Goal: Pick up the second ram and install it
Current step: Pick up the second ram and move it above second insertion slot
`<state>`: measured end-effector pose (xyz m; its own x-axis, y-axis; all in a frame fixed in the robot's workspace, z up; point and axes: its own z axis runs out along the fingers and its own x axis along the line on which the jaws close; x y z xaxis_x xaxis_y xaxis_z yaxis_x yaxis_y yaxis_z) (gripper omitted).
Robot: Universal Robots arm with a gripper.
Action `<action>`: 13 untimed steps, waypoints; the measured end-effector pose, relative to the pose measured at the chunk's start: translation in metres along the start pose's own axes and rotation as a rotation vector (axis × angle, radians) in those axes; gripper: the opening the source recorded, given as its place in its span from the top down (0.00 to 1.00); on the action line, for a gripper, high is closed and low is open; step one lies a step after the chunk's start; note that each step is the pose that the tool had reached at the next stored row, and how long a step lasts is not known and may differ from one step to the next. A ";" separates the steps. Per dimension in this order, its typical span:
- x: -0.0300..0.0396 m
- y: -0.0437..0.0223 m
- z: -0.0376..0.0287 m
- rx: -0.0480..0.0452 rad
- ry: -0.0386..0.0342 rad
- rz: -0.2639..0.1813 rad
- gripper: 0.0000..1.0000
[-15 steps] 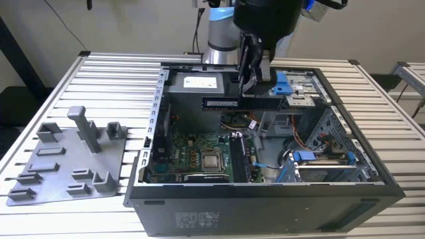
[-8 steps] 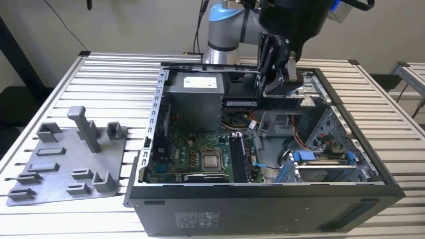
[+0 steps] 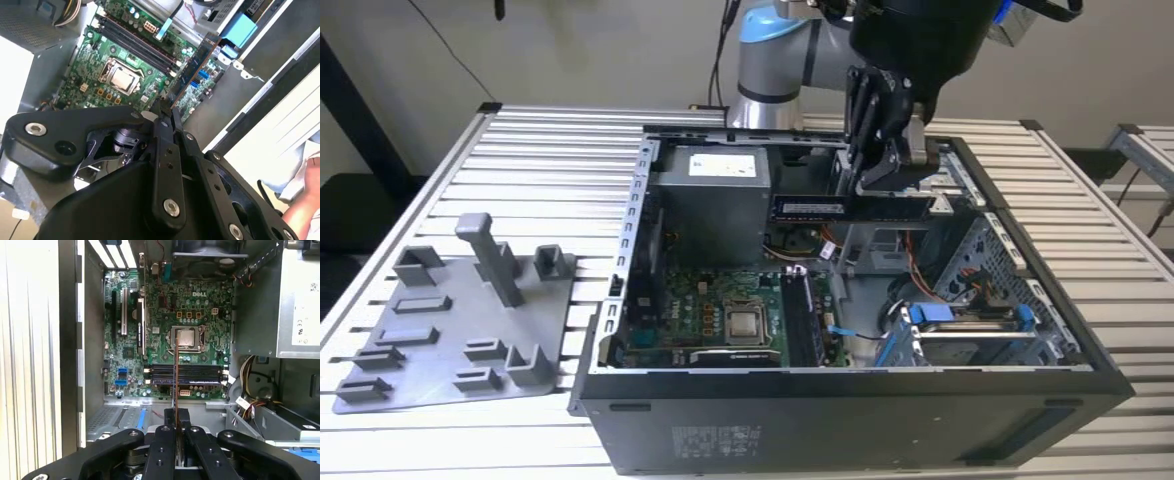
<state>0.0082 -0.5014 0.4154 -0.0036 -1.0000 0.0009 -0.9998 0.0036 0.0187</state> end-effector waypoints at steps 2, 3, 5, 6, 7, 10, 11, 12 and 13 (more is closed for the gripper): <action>0.0000 0.0000 0.0000 0.0000 0.0001 0.000 0.86; 0.0000 0.0000 0.0000 0.0000 0.0000 0.000 0.86; -0.0016 -0.0001 0.0000 0.0000 0.0000 0.001 0.86; -0.0033 -0.0001 0.0001 0.0000 -0.0001 0.001 0.86; -0.0049 -0.0001 0.0001 0.0000 -0.0002 0.002 0.86; -0.0092 -0.0001 0.0001 0.0000 -0.0072 0.003 0.86; -0.0103 -0.0001 0.0000 0.0000 -0.0131 0.002 0.86; -0.0112 0.0000 0.0001 0.0007 -0.0242 0.002 0.86; -0.0119 0.0000 0.0002 0.0016 -0.0377 0.002 0.86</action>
<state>0.0082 -0.4895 0.4152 -0.0065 -0.9993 -0.0368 -0.9998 0.0058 0.0172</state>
